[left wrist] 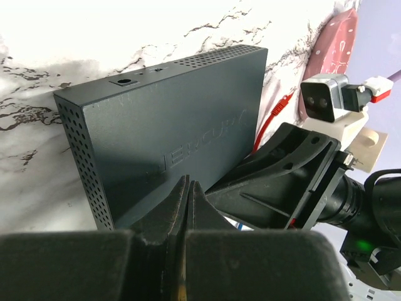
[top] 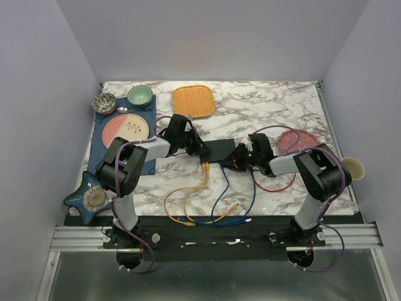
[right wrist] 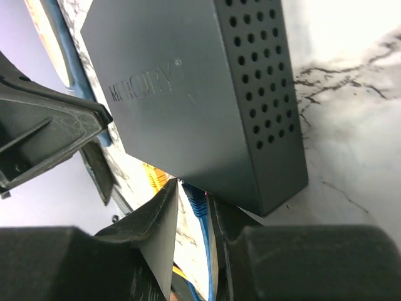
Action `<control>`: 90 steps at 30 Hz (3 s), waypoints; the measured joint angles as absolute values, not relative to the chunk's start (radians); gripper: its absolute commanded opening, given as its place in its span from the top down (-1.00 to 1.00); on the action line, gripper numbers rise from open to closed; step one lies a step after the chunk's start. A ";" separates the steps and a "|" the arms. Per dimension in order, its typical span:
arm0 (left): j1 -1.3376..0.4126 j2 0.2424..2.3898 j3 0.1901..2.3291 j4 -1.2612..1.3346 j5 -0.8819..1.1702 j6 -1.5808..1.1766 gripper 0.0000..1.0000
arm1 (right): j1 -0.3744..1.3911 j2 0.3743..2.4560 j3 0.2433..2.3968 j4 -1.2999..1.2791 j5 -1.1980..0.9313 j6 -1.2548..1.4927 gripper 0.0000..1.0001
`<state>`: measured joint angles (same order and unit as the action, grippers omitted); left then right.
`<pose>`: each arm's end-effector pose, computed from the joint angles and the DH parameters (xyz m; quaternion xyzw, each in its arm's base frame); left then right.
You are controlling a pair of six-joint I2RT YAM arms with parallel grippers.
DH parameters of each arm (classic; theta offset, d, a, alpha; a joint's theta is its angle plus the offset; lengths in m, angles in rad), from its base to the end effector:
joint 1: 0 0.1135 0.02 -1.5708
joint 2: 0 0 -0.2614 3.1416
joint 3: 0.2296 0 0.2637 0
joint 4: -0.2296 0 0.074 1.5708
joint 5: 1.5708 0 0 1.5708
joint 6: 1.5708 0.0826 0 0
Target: Pull the plug from the switch port
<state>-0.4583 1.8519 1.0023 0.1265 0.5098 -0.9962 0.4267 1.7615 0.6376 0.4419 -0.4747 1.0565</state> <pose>0.3558 -0.2205 0.1147 -0.1344 0.8779 -0.4363 0.1445 0.3022 0.1789 0.0716 0.1757 0.8657 0.4388 0.1647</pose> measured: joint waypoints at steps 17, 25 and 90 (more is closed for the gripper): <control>-0.467 1.861 1.002 0.132 0.513 -0.995 0.92 | 0.427 1.794 0.603 0.556 -0.453 1.197 0.56; -0.468 1.863 1.002 0.133 0.514 -0.995 0.93 | 0.427 1.811 0.599 0.591 -0.453 1.201 0.88; -0.563 1.832 0.995 -0.102 0.545 -0.856 1.00 | 0.422 1.839 0.687 0.438 -0.637 0.871 0.99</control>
<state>-0.5629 1.8324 0.9955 -0.1020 0.5446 -0.8558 0.4217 1.8389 0.6868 0.4381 -0.6369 0.8715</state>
